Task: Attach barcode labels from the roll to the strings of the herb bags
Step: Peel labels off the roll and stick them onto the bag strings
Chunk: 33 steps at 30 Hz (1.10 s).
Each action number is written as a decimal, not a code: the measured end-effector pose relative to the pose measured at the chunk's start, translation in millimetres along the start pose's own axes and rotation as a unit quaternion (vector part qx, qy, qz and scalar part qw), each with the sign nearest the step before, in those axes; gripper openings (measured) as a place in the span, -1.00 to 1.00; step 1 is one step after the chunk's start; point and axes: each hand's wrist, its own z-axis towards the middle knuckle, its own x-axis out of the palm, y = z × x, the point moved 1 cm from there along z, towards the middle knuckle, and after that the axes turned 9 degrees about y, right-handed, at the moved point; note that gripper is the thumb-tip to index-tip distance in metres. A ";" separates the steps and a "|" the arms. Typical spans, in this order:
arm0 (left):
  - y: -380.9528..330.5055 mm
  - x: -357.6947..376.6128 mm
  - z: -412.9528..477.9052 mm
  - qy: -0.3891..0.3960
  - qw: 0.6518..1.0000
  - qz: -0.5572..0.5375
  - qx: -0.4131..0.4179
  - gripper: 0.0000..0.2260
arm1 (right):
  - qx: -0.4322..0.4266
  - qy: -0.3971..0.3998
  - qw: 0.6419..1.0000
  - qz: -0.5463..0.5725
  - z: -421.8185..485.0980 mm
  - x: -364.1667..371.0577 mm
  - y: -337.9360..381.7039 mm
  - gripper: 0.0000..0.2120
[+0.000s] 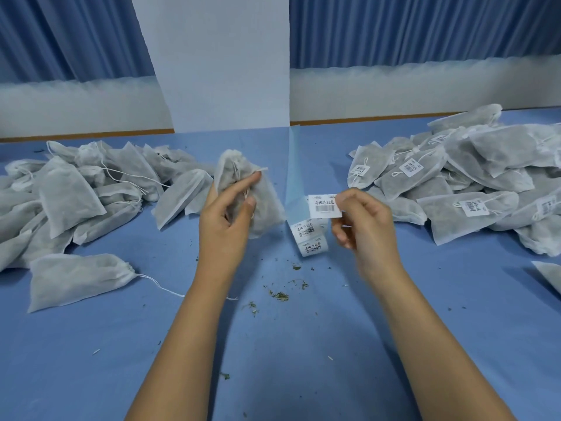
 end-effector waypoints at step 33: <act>-9.3 15.1 -6.6 0.111 0.992 0.018 0.055 -0.60 | -0.082 0.029 0.985 -0.152 -7.8 25.0 -19.5 -0.94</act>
